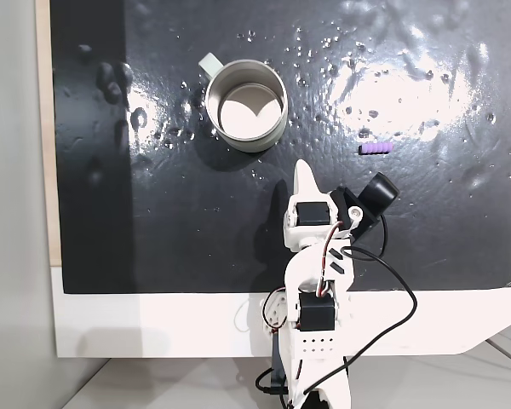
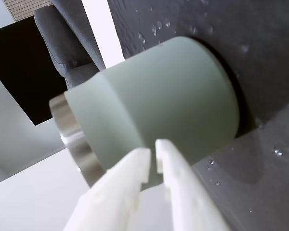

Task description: Grasp a pengrip and put it in the cup.

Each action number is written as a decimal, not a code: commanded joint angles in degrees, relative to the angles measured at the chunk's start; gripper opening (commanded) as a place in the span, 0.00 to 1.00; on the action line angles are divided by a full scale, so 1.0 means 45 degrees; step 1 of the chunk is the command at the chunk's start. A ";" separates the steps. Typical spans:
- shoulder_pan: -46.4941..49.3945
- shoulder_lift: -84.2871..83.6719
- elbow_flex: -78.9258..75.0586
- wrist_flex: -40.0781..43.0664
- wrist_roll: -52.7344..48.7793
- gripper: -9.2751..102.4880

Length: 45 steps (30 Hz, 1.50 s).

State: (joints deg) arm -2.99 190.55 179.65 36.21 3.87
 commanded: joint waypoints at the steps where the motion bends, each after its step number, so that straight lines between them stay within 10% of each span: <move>1: -0.0605 0.0156 0.0684 0.0000 -0.0527 0.08; 20: -0.0801 -0.0020 -0.2617 0.2227 -0.0977 0.08; 45: 0.3398 -1.4160 -1.8477 0.9297 -0.0781 0.13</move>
State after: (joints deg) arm 9.23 131.66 103.80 75.50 0.70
